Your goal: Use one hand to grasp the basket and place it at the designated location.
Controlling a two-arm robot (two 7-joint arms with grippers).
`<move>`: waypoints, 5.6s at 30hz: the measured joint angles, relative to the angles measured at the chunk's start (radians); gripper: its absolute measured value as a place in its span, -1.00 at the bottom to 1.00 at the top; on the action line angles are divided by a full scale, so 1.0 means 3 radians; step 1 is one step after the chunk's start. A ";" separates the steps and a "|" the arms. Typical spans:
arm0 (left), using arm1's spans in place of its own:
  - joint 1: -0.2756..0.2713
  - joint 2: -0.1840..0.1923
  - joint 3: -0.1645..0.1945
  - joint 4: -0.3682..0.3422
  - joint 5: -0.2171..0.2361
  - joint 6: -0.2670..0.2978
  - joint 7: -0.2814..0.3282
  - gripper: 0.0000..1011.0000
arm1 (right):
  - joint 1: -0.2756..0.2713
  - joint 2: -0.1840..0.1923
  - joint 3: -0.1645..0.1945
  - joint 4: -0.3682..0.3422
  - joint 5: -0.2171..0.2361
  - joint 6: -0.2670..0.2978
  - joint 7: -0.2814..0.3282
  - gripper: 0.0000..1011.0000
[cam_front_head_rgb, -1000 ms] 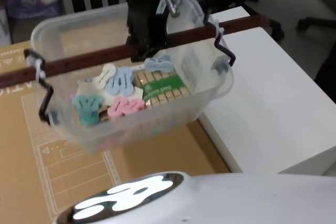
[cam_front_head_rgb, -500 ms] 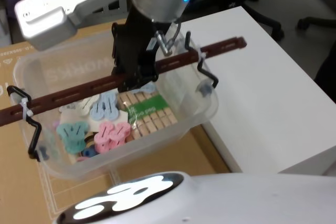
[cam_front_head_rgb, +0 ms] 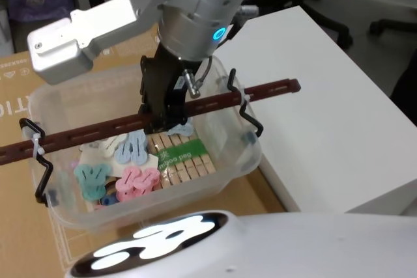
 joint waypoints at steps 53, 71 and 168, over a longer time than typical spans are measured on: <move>0.0000 0.0000 0.0000 0.0000 0.0000 0.0000 0.0000 -1.00 | -0.0031 -0.0241 -0.0601 0.0313 -0.0389 0.0038 -0.0320 -0.54; 0.0000 0.0000 0.0000 0.0000 0.0000 0.0000 0.0000 -1.00 | 0.0023 -0.0171 -0.0516 0.0354 -0.0275 0.0016 -0.0359 0.51; 0.0000 0.0000 0.0000 0.0000 0.0000 0.0000 0.0000 -1.00 | 0.0017 -0.0312 -0.0580 0.0548 -0.0416 0.0078 -0.0342 0.98</move>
